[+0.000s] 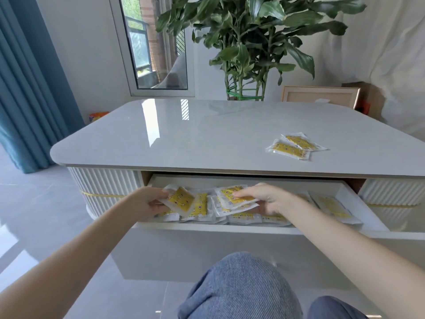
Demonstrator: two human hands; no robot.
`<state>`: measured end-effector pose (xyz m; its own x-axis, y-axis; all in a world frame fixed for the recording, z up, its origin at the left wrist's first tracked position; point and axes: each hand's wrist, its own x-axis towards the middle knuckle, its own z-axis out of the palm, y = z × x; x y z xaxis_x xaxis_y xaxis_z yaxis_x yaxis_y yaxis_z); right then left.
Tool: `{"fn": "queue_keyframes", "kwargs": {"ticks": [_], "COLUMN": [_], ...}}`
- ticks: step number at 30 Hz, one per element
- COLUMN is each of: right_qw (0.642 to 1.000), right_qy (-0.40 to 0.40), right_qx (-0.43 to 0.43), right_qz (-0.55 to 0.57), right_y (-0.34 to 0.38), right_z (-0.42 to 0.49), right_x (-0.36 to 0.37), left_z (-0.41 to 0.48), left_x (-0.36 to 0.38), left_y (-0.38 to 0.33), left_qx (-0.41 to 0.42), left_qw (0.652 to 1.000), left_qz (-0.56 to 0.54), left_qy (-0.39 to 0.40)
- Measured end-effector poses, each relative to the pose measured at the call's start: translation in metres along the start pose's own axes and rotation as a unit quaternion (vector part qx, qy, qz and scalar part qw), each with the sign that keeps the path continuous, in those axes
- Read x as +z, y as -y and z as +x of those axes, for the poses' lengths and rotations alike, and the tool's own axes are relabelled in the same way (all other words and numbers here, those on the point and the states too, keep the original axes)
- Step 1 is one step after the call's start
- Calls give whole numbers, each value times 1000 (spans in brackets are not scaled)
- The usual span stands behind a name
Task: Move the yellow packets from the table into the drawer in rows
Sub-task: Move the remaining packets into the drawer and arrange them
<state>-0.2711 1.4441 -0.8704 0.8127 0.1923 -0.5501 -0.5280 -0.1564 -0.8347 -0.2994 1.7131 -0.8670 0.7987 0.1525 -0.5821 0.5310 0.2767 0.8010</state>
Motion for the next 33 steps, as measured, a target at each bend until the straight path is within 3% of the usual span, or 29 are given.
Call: {"fn": "queue_keyframes", "kwargs": {"ticks": [8,11,16,20,23,26,29,33], "right_qw": [999,998,997,996,993,990,989,970], "right_qy": [-51,-55,-72,-89,-117,-129,-134,-195], "right_qx": [-11,-17,-10,9,30,55,54,10], "right_qz": [-11,-16,0,11,-13,-18,-27,-147], "right_y": [-3,-5,-4,-4,-8,-17,-24,-21], "right_z": [27,33,38,47,60,78,93,79], "right_x": [1,4,5,-2,-12,-22,-25,-18], "left_z": [43,51,52,52,47,47,49,42], "left_x": [14,13,18,30,44,56,66,84], "left_y": [3,3,7,9,14,19,20,20], "left_qx": [-38,-24,91,176,178,174,179,209], "left_qw": [994,980,890,736,667,647,665,644], "left_qz": [6,137,432,653,723,740,719,726], "left_qy": [-98,-143,-112,-31,33,64,95,126]}}
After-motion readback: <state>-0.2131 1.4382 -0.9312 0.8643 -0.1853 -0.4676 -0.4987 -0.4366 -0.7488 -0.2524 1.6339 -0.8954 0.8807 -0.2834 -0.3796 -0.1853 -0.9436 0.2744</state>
